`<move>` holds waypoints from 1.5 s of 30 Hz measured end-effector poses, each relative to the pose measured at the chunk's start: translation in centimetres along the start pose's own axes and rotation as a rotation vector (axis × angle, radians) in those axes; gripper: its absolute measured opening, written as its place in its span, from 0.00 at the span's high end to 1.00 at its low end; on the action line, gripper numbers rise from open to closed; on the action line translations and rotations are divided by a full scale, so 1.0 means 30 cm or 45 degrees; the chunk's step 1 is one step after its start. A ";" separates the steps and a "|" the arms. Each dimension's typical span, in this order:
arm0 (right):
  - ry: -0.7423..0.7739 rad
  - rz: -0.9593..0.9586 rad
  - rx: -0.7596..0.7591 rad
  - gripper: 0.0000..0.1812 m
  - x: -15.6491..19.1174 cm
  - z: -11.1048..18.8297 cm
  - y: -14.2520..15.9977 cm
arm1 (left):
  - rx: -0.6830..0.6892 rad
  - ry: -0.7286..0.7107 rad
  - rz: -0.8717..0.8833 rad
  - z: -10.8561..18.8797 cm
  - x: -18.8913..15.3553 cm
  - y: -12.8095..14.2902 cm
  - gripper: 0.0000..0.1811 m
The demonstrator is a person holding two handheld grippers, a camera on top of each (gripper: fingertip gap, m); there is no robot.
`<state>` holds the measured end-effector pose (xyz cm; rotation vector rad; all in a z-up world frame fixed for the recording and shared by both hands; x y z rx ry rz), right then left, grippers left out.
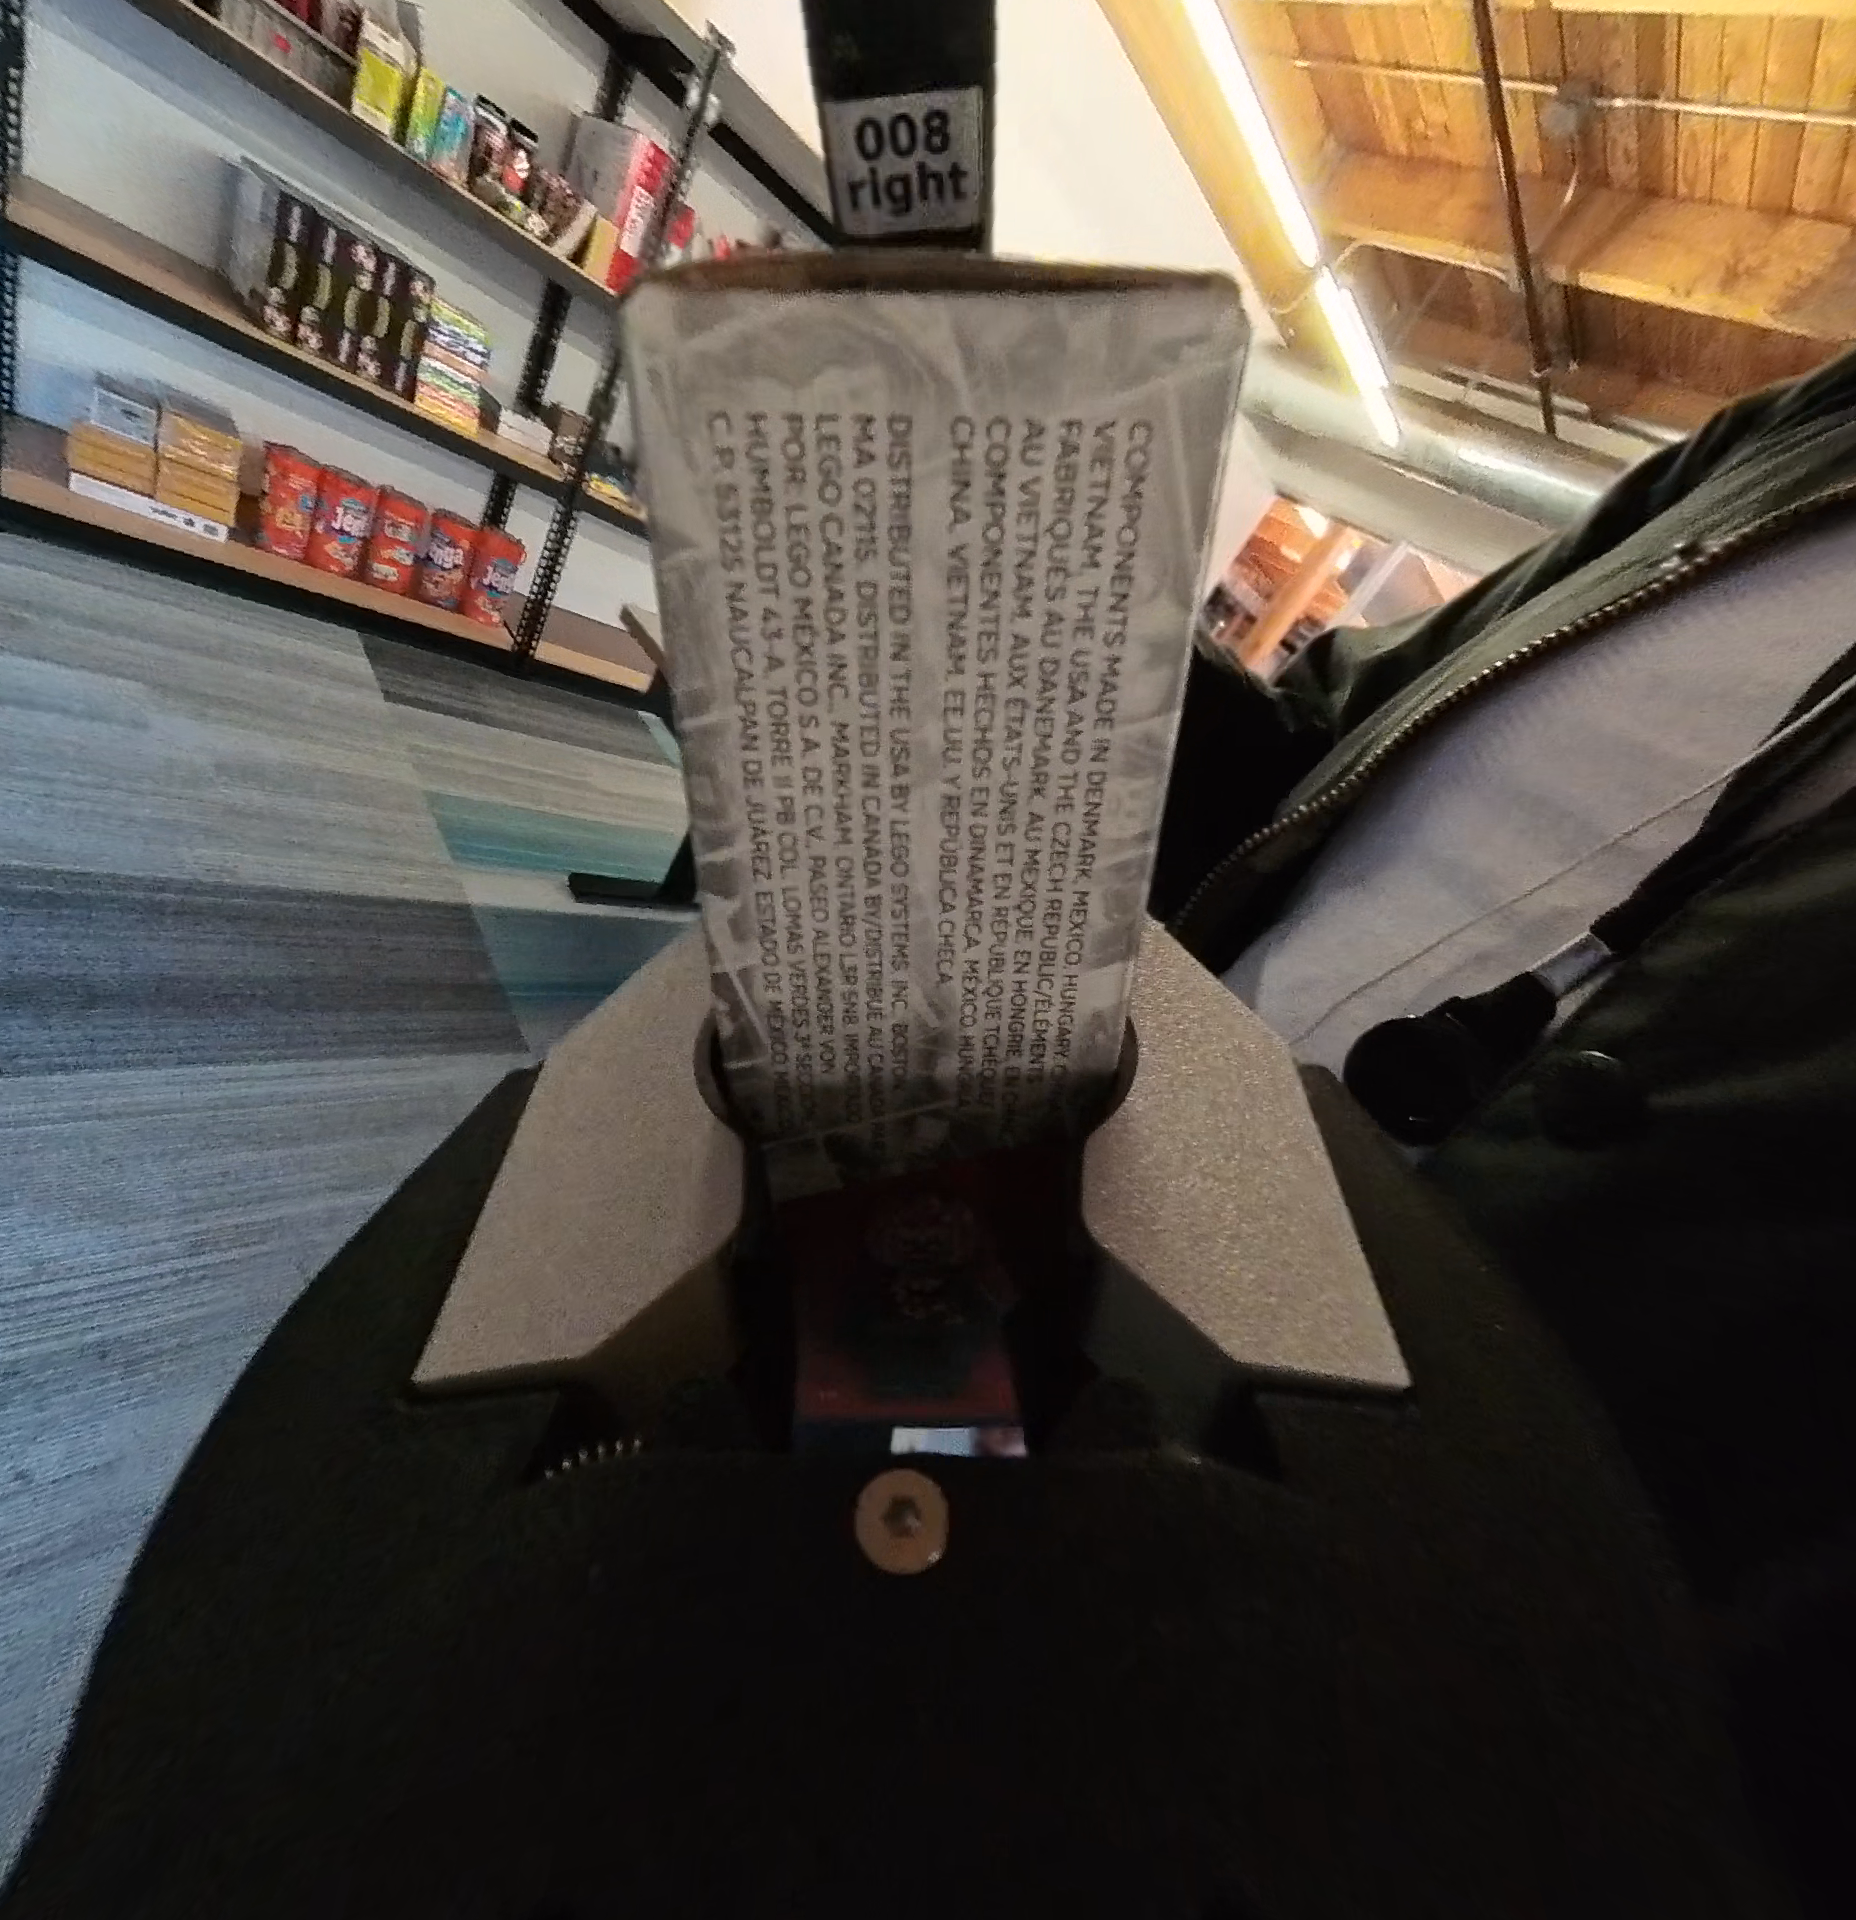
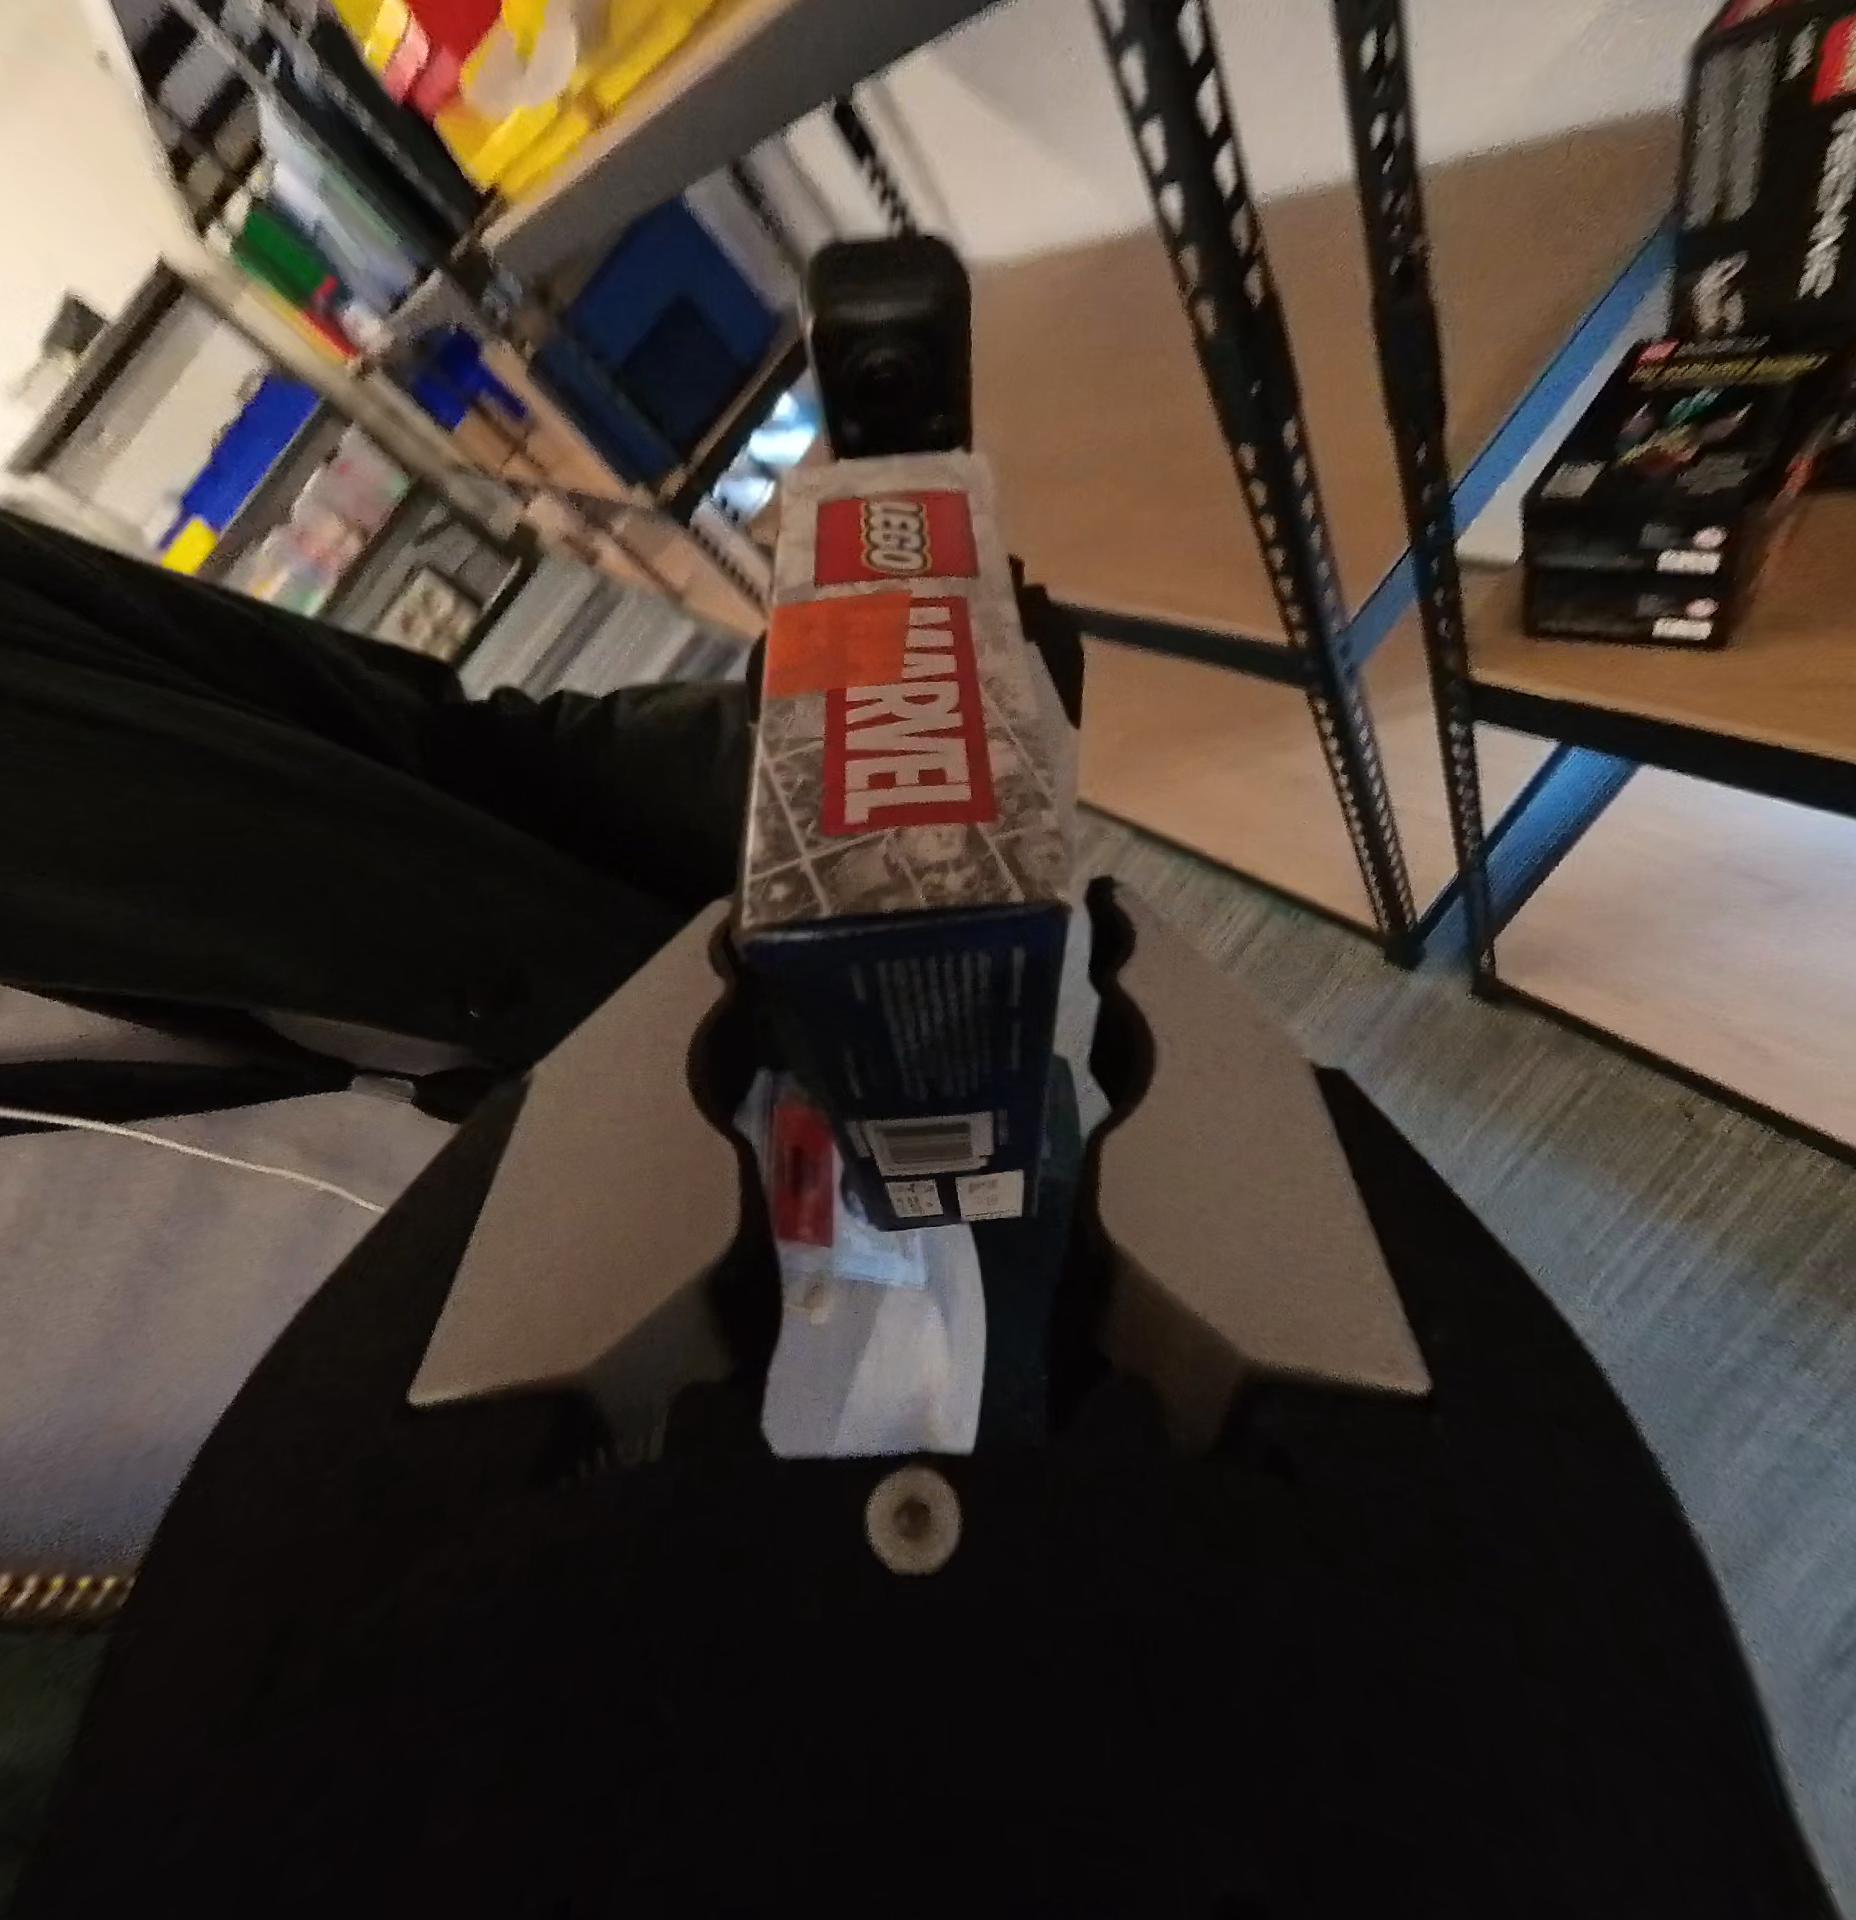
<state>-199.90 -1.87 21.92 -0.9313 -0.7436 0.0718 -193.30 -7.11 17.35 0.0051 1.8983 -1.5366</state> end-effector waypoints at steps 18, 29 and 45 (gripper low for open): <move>-0.561 -0.006 0.141 0.67 -0.463 -0.185 -0.123 | -0.293 -0.570 0.203 0.123 0.370 -0.073 0.67; -0.803 0.125 0.294 0.67 -0.661 -0.238 -0.249 | -0.399 -0.740 0.252 0.124 0.544 -0.078 0.65; -1.173 -0.161 0.769 0.66 -1.015 -0.014 -0.123 | -0.899 -0.951 0.545 -0.161 0.875 -0.098 0.65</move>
Point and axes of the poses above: each gripper's, where its closed fingertips meet, z back along the fingers, y out of its underside, x = y × z across the jaws, the point moved 4 cm from there along z, back along the fingers
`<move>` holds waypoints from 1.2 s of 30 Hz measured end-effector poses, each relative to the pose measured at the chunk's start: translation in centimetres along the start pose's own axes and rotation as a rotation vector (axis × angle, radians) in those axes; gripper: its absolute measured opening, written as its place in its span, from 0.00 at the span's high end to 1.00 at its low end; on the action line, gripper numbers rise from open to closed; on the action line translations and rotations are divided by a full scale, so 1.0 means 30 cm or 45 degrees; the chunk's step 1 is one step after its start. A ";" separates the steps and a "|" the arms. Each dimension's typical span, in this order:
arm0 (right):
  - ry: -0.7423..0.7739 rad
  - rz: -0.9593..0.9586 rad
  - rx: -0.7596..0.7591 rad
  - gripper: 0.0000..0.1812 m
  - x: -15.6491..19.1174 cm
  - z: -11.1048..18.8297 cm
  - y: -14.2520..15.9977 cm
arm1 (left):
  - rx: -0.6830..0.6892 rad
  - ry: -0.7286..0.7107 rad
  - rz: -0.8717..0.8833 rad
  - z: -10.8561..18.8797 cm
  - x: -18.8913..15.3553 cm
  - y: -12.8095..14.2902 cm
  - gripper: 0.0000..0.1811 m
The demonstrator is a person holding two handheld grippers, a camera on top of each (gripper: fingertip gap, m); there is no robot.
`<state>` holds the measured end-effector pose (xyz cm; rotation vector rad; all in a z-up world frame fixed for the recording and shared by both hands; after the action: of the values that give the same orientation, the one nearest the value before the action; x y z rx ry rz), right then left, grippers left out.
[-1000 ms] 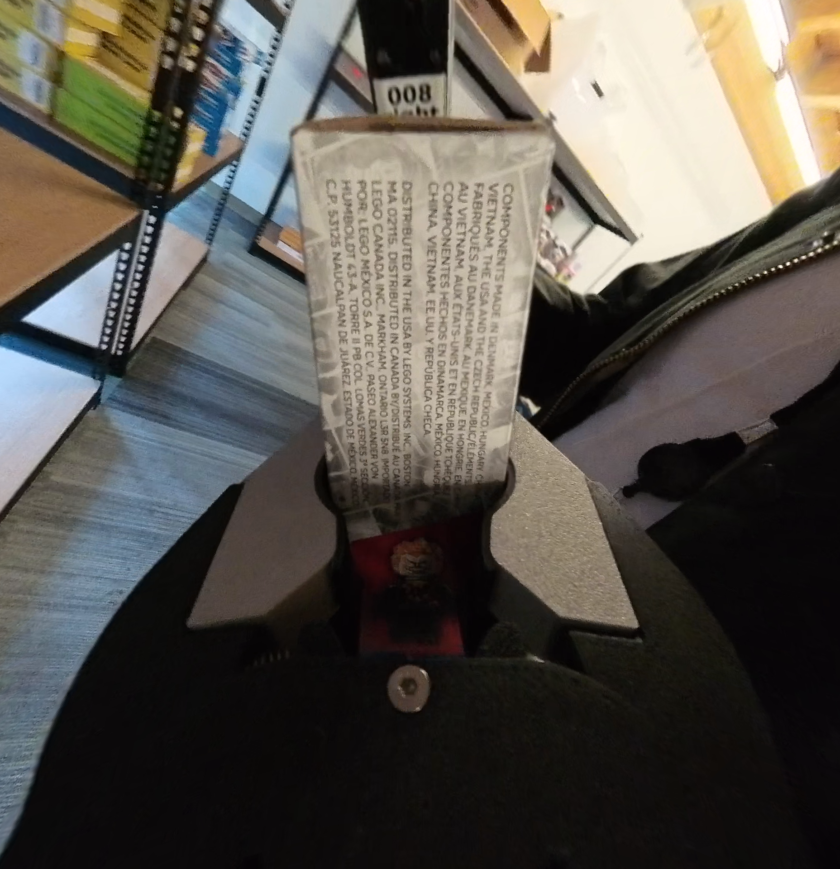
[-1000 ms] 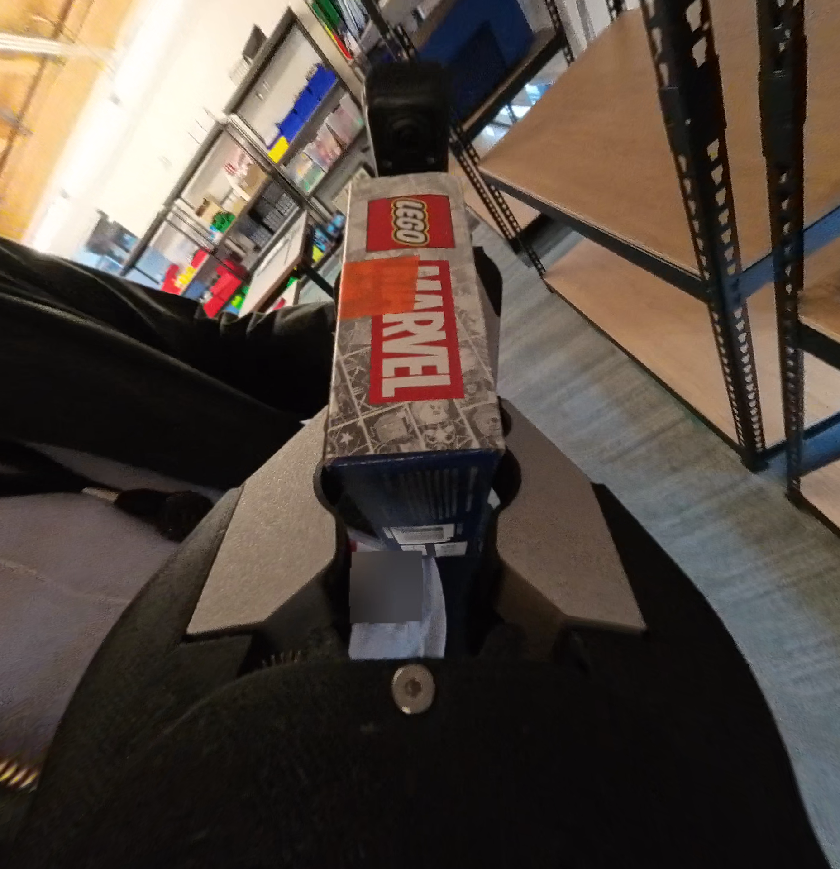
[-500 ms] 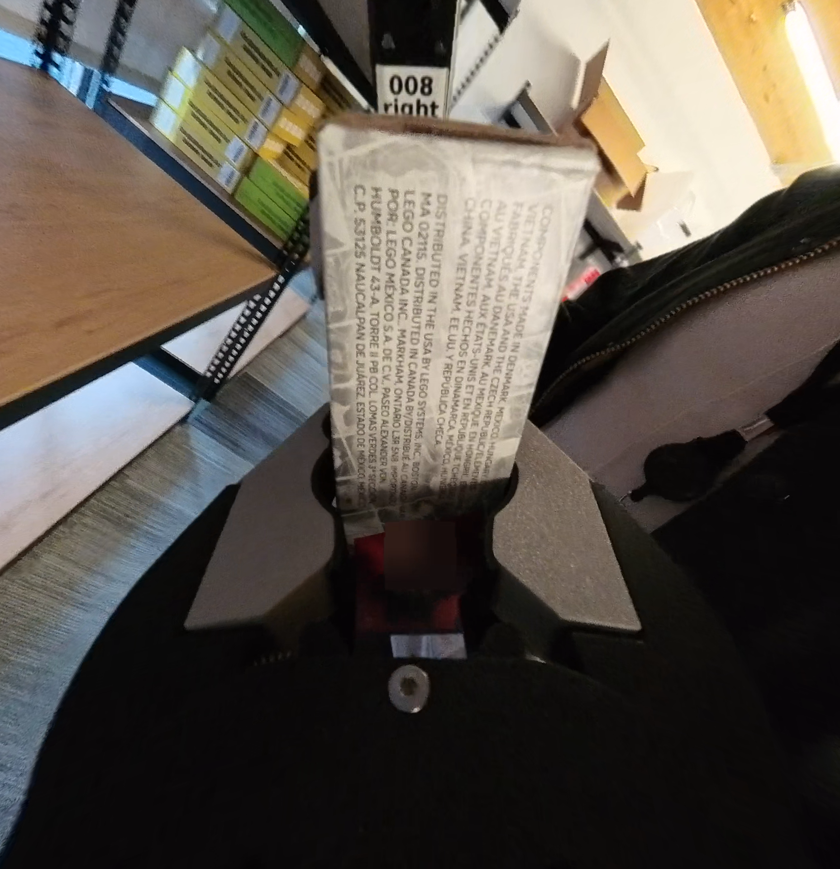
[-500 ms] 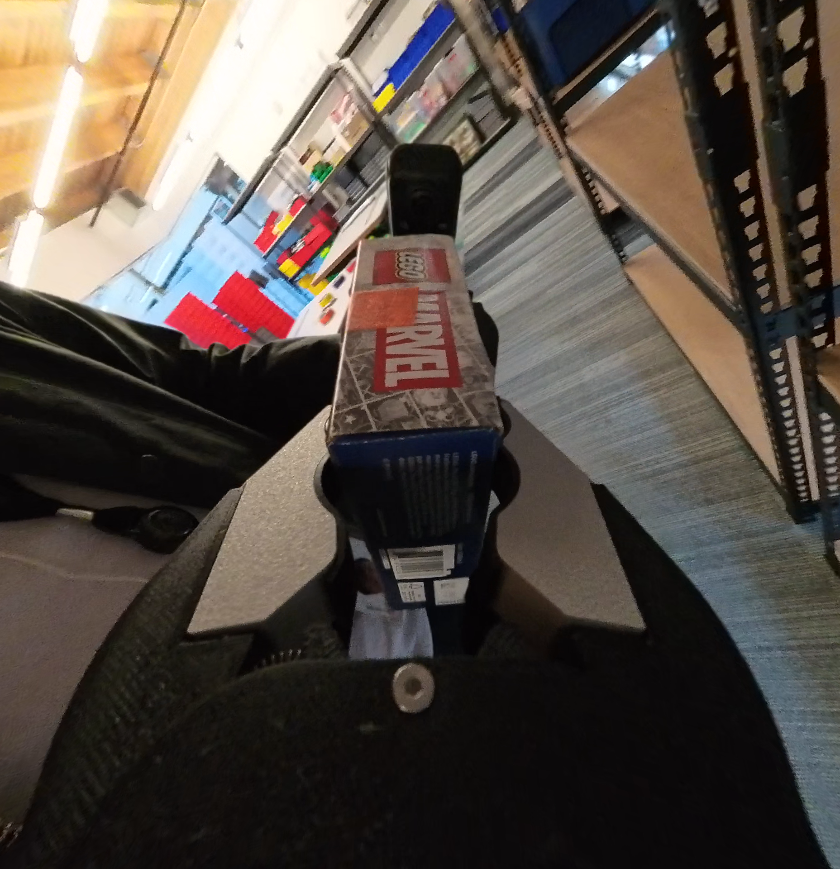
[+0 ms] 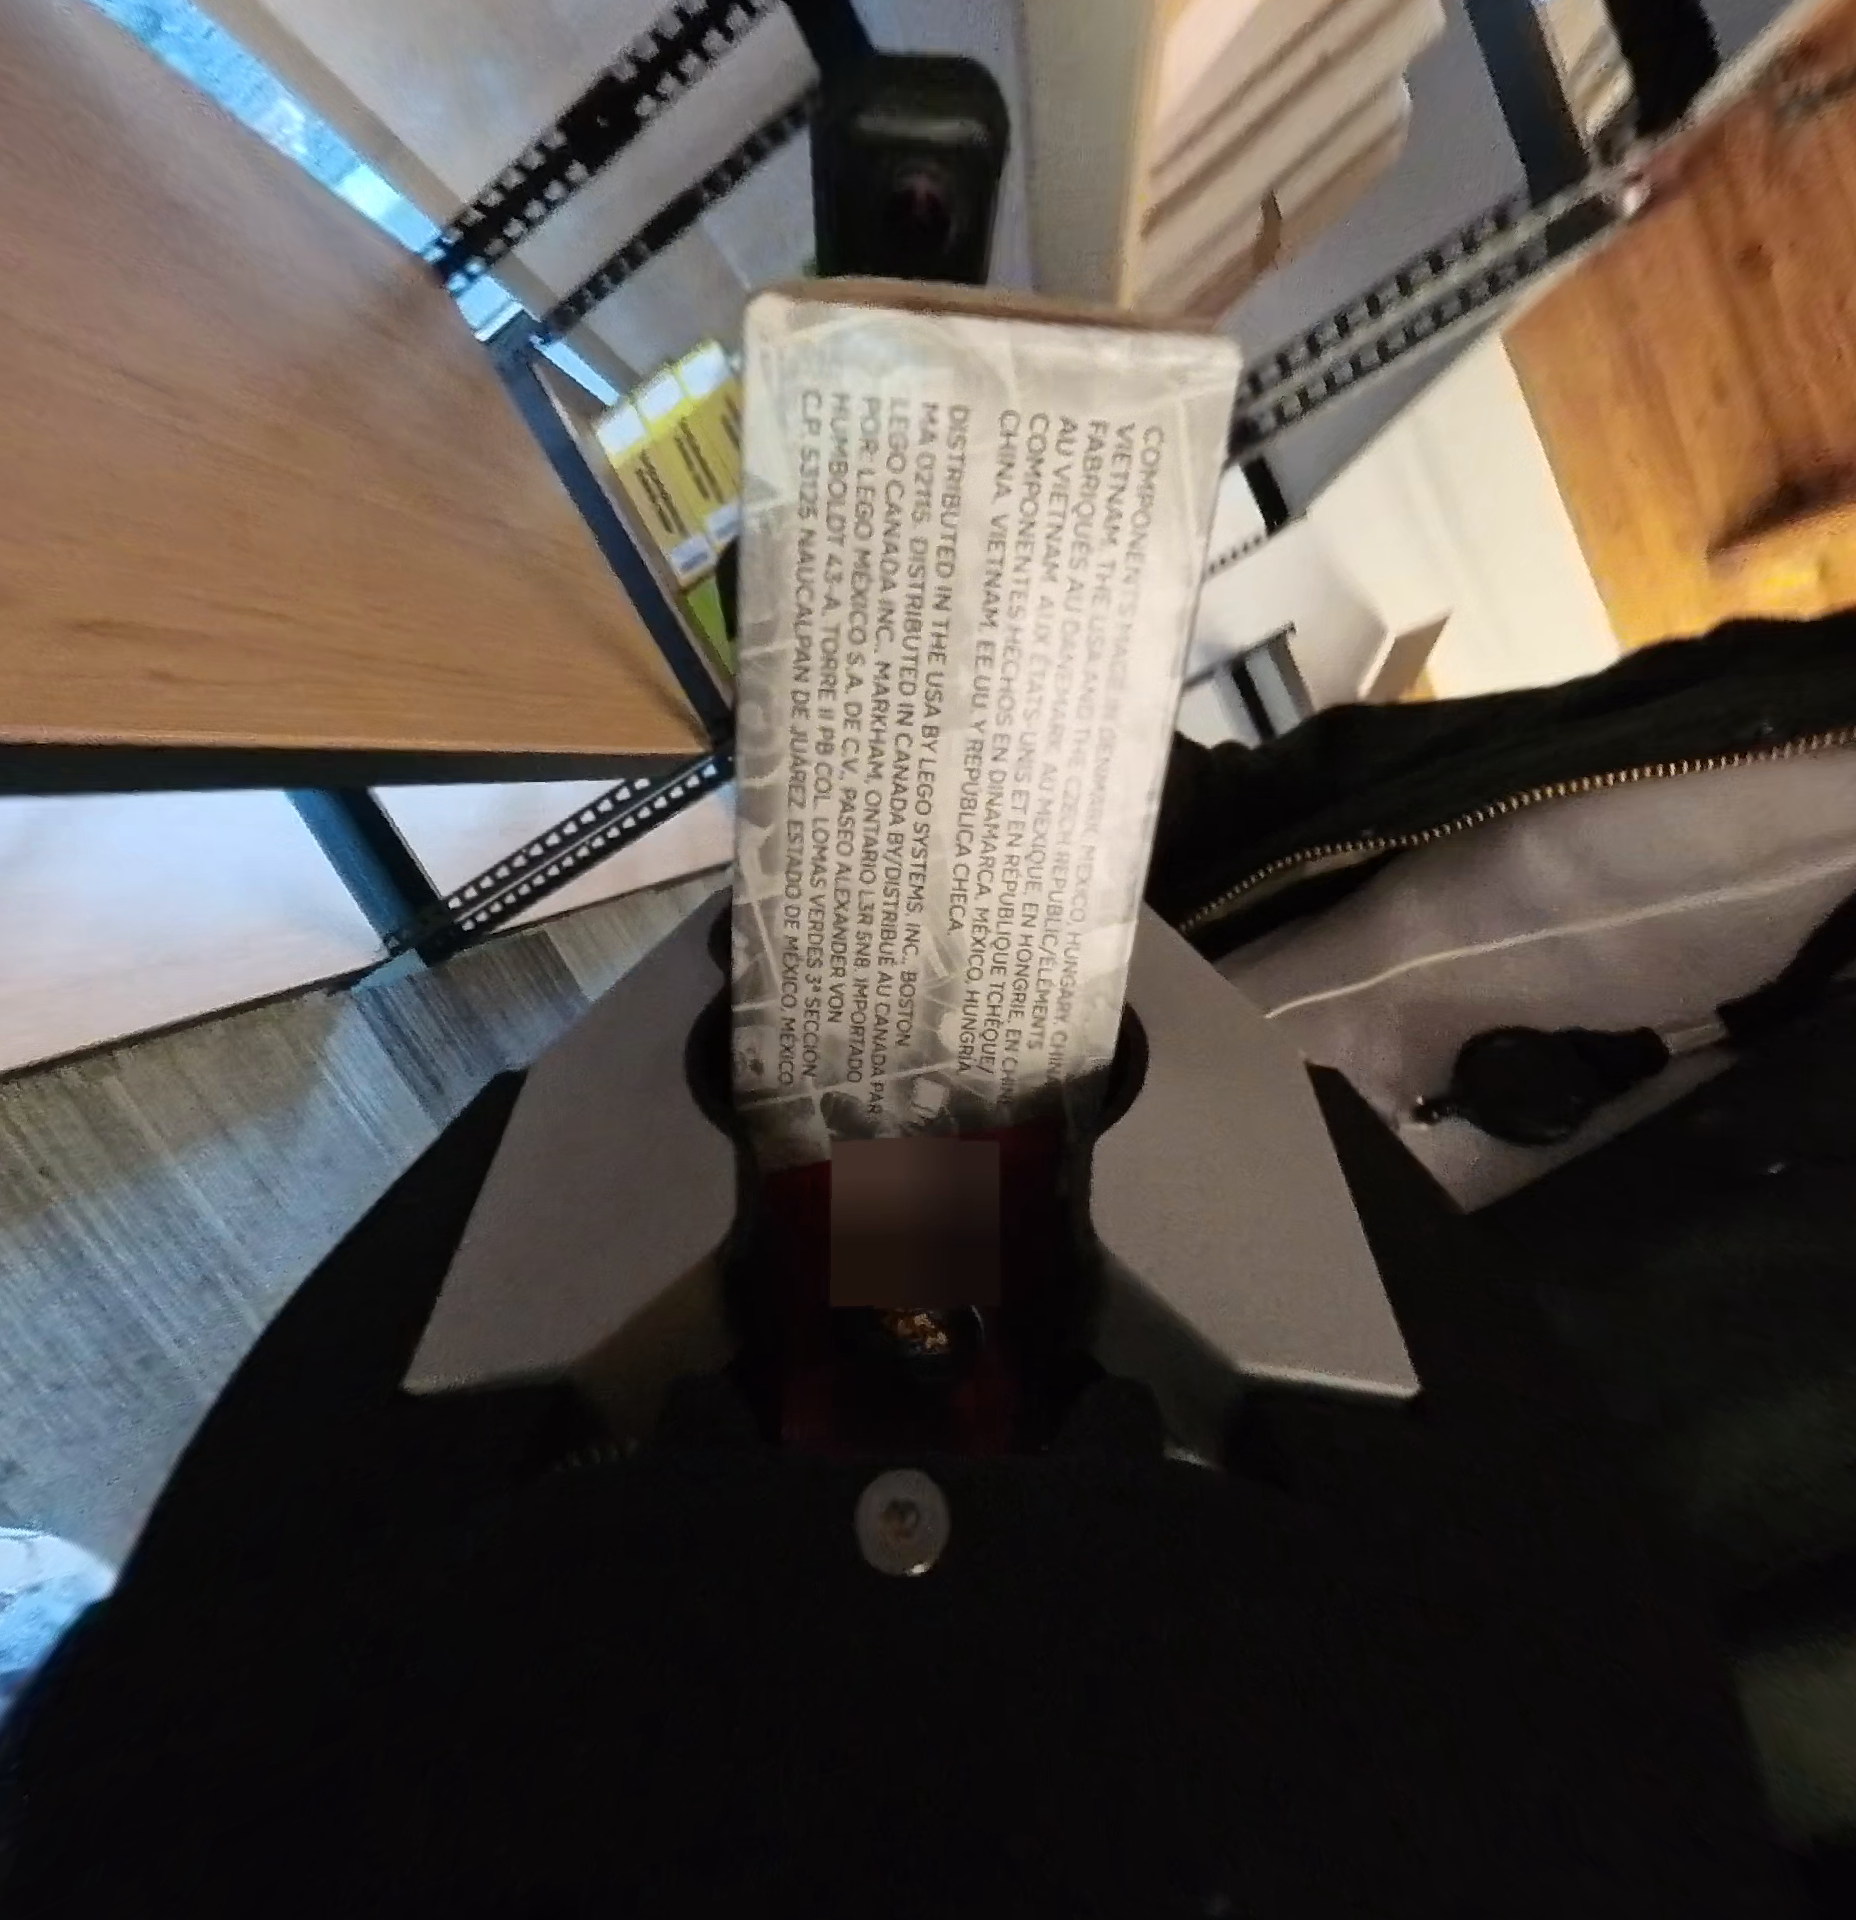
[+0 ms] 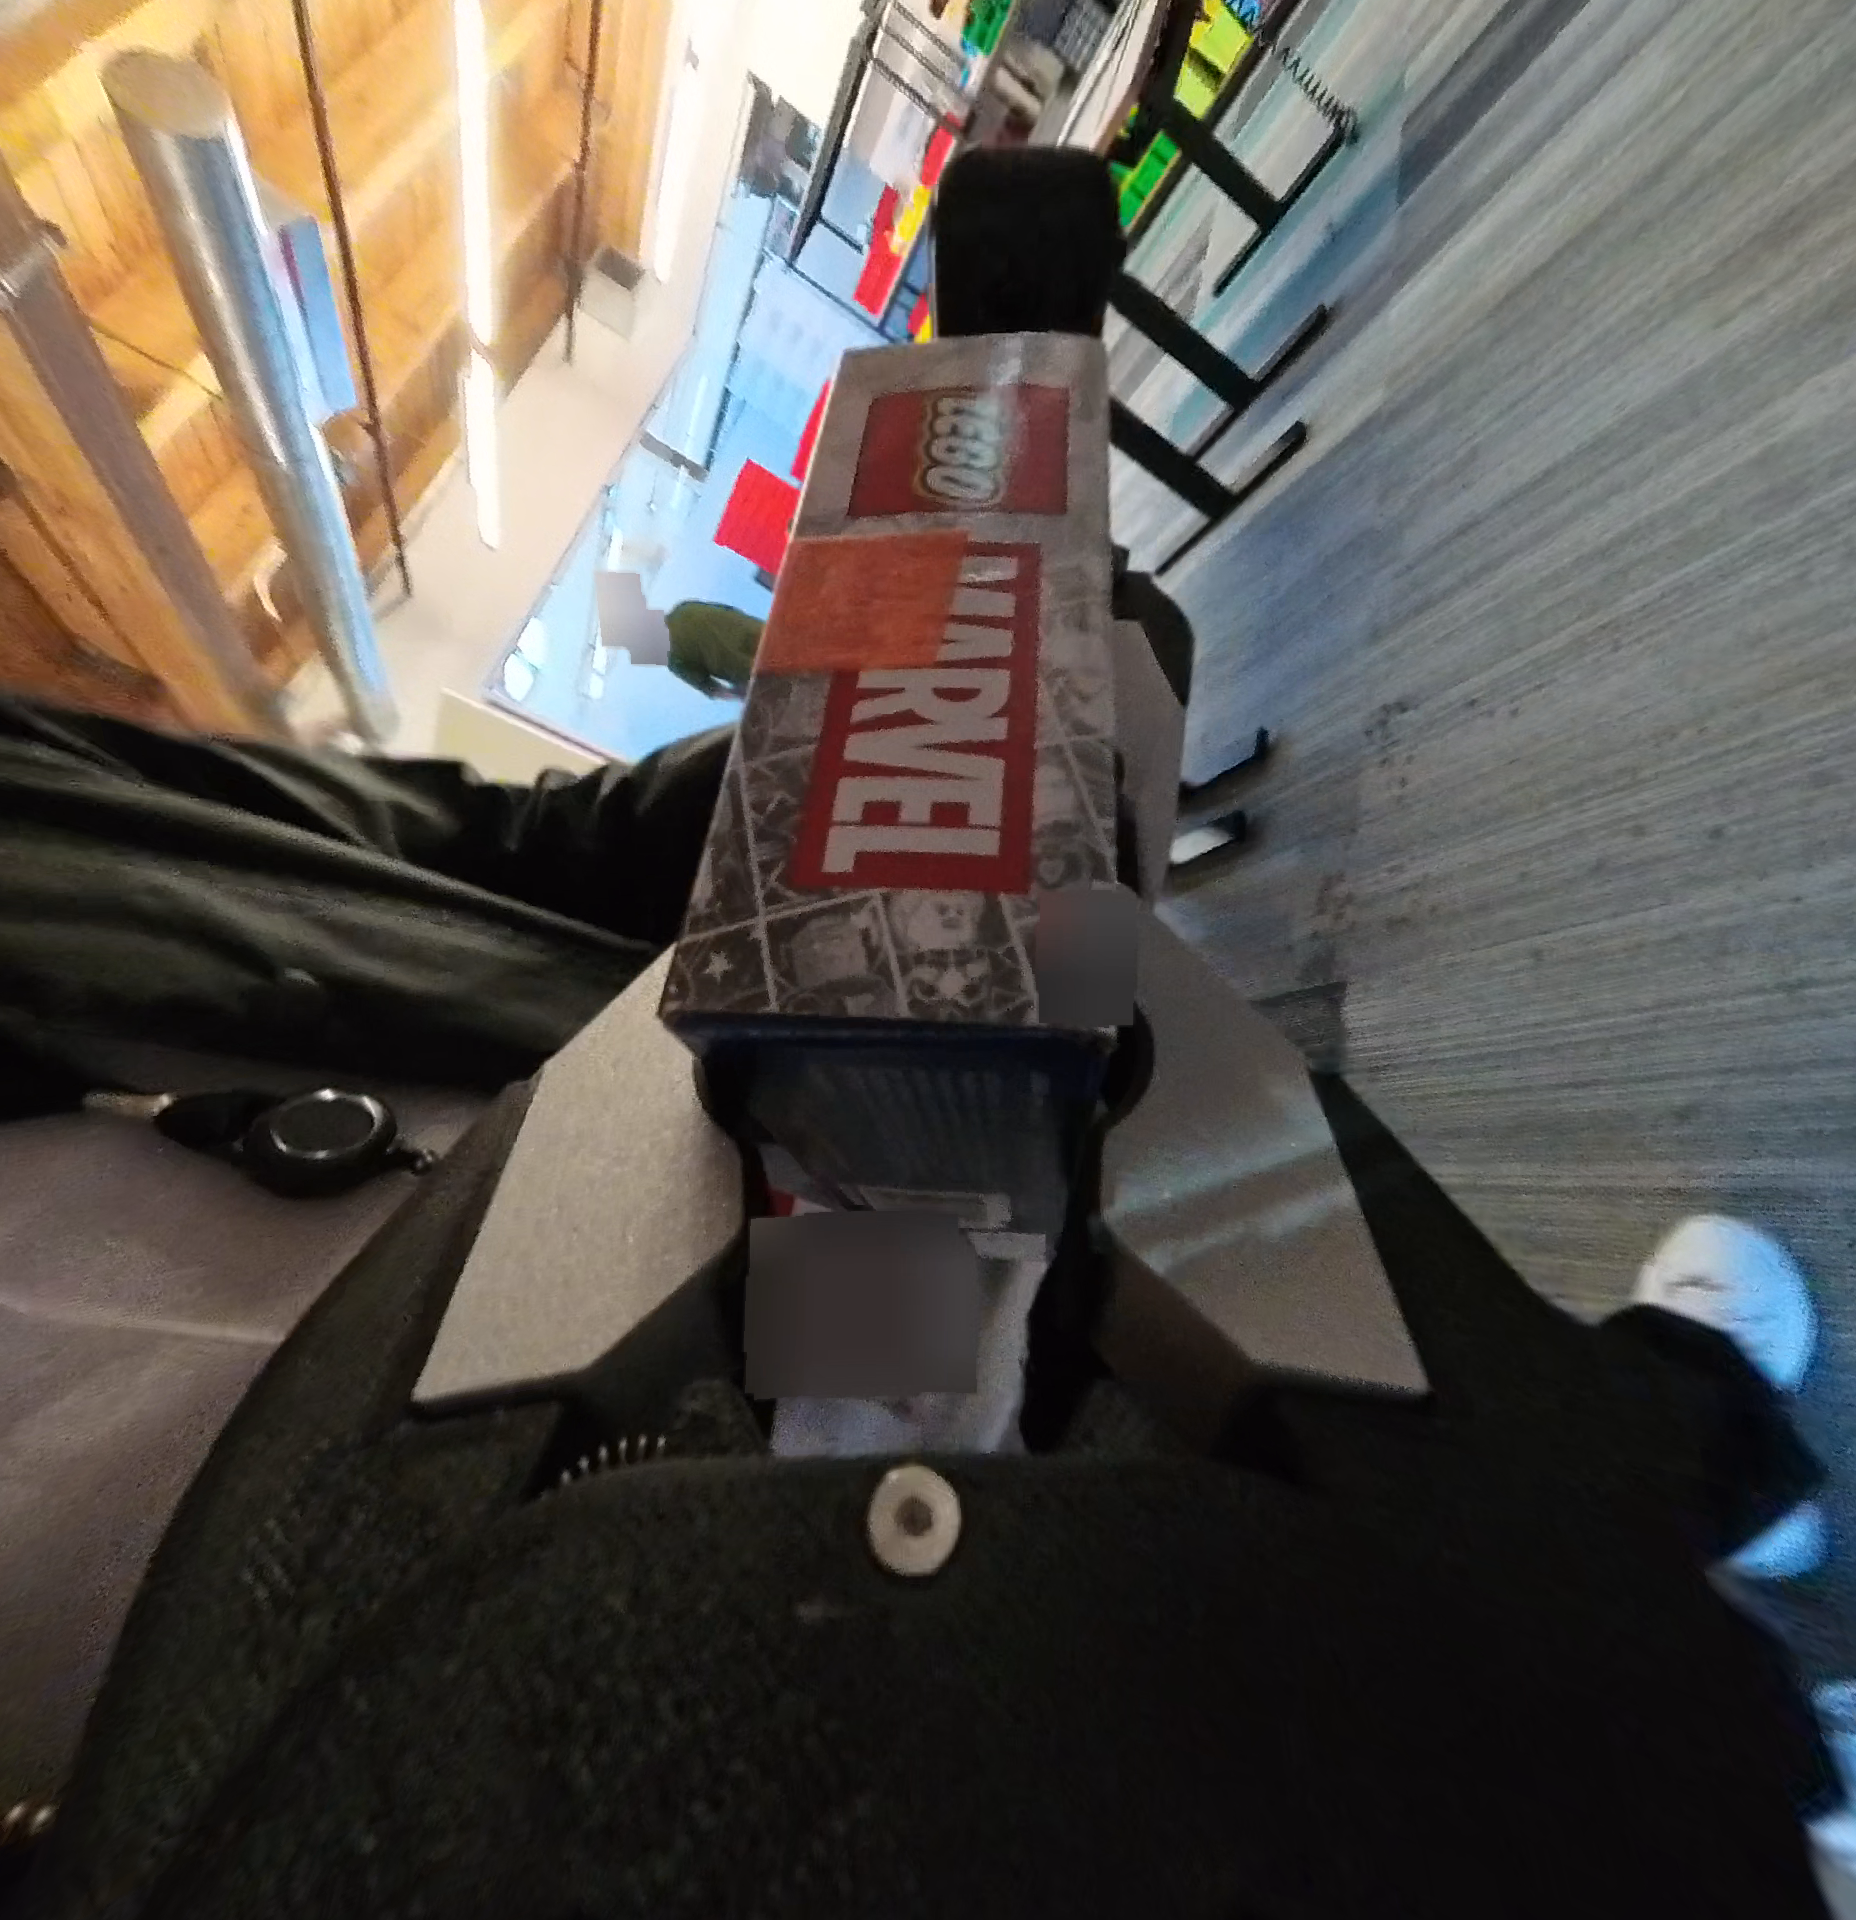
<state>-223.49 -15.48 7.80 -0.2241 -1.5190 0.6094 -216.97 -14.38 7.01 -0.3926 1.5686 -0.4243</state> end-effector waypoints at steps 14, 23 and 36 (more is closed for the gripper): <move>0.116 -0.529 -0.215 0.66 -0.395 0.057 0.029 | -0.498 -0.392 0.211 0.402 0.145 0.149 0.68; 0.944 -0.454 -0.791 0.66 -0.712 0.439 -0.225 | -0.777 -0.385 0.290 0.721 0.179 0.276 0.71; 1.898 -0.124 -0.604 0.66 -1.104 0.513 -0.385 | -0.823 -0.550 0.428 1.135 0.060 0.391 0.72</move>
<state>-233.72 -45.31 -13.95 -0.7551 -0.1764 -0.1006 -182.90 -6.05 -1.39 -0.6488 1.2790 0.4232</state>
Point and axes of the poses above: each gripper's, where its closed fingertips meet, z back along the fingers, y out of its underside, x = y × z across the jaws, the point moved 4 cm from there along z, back along the fingers
